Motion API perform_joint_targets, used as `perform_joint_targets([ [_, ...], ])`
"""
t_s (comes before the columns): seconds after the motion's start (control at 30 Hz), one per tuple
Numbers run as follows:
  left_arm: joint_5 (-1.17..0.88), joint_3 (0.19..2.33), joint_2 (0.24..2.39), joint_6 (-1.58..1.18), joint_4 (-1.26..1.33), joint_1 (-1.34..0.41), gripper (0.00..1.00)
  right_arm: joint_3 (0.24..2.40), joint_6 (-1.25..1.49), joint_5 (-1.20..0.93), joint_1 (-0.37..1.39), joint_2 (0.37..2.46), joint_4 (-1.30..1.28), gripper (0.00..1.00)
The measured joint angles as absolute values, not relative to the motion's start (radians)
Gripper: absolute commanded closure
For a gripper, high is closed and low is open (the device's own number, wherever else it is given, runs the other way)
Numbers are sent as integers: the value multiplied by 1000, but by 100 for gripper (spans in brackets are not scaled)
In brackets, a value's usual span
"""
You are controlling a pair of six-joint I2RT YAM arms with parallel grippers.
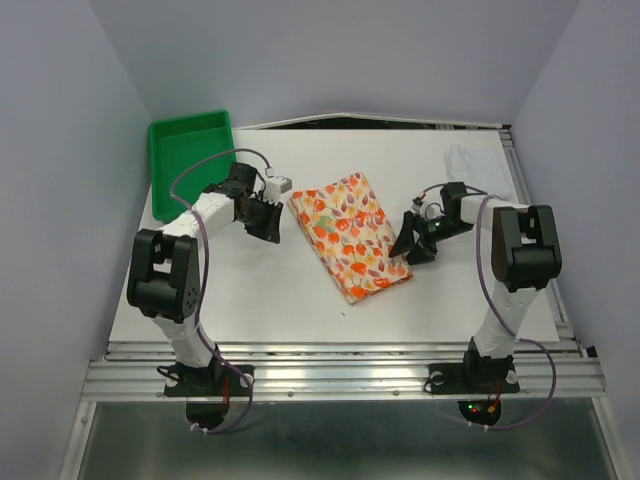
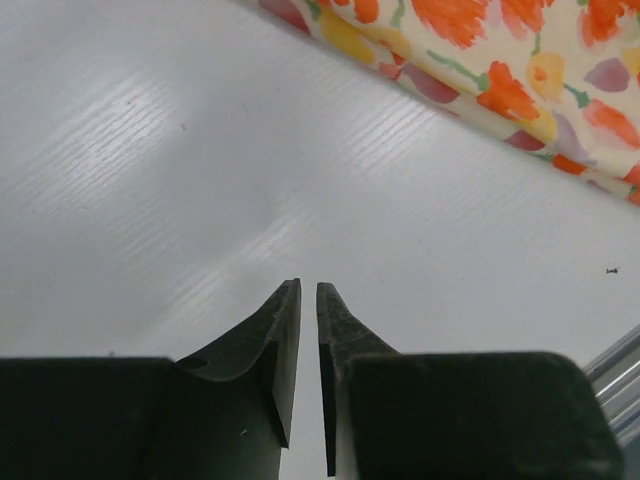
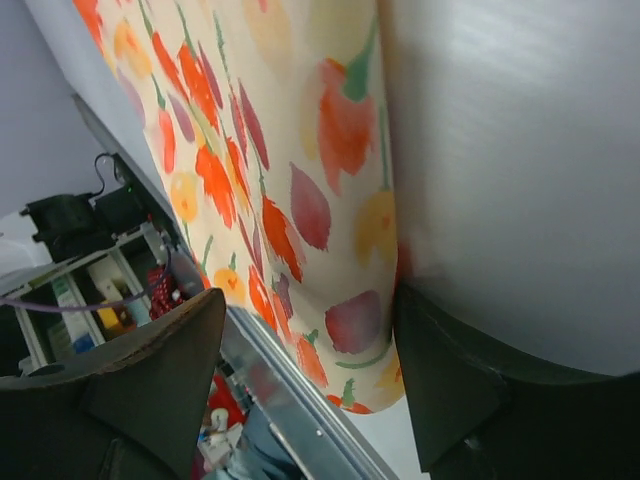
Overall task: Fold and stack the skirts
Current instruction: Fold the skirt
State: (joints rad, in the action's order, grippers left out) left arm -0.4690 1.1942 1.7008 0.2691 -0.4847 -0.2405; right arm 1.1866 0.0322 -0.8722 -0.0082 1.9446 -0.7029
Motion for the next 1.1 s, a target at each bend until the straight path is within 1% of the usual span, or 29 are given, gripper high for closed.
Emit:
perform_joint_targets([
  [0.1, -510, 1196, 1763, 247, -452, -241, 77, 1151, 55, -913, 87, 1943, -703, 26],
  [0.2, -545, 1220, 1848, 221, -422, -242, 78, 1121, 89, -949, 175, 1940, -689, 23],
  [0.33, -588, 1310, 1982, 176, -405, -252, 80, 1080, 131, -985, 257, 1929, -668, 20],
  [0.47, -610, 1422, 2065, 140, -371, -275, 80, 1063, 137, -973, 266, 1905, -664, 19],
  [0.6, -618, 1433, 2076, 127, -355, -310, 80, 1065, 123, -926, 248, 1821, -672, 20],
  [0.7, -614, 1425, 2072, 118, -345, -335, 80, 1089, 92, -876, 236, 1753, -698, 23],
  [0.8, -575, 1383, 2032, 93, -333, -350, 79, 1142, 28, -801, 231, 1684, -717, 25],
  [0.93, -539, 1286, 1889, 61, -300, -322, 79, 1177, -58, -715, 229, 1557, -708, 26],
  [1.07, -599, 1138, 1639, 6, -155, -271, 80, 1174, -149, -660, 231, 1450, -683, 26],
  [1.1, -634, 1090, 1571, -26, -88, -263, 82, 1169, -169, -650, 231, 1434, -672, 26],
])
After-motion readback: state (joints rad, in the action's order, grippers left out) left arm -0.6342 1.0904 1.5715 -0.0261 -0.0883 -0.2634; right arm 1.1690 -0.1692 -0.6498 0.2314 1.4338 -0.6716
